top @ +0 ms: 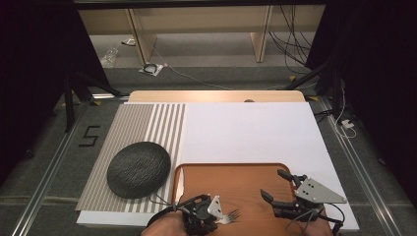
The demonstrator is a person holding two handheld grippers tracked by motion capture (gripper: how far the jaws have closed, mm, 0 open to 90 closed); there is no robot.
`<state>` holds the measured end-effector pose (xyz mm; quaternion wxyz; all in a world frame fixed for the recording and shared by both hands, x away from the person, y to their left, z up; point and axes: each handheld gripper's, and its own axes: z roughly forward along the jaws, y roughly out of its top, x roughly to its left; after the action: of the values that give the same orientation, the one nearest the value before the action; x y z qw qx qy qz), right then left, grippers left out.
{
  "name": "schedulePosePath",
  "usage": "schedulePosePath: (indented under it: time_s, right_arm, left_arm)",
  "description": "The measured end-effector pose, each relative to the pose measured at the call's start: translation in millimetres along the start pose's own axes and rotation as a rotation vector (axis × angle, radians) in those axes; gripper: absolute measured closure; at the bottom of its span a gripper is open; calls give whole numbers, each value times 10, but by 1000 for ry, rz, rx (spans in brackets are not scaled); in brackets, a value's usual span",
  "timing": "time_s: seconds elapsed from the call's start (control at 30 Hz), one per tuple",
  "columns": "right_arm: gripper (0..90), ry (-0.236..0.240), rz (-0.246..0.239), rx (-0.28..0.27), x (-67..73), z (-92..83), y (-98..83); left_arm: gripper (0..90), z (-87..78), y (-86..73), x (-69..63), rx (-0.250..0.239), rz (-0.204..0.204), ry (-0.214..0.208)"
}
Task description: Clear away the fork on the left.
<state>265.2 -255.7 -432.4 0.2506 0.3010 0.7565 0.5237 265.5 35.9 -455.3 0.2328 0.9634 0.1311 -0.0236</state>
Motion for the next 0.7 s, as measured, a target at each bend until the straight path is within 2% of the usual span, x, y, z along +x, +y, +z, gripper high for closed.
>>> schedulePosePath:
  time_s: [0.23,0.37,0.43,0.7]
  right_arm:
    - [199,1,0,0,0,3,0]
    - [199,1,-2,1,1,3,0]
    - [199,1,0,0,1,1,0]
    - [199,3,0,-4,4,6,-1]
  left_arm:
    - [896,46,-12,17,8,-15,-3]
    - [895,73,-21,35,26,-16,11]
    - [896,74,-25,42,27,-21,6]
    - [896,62,-43,92,19,-39,26]
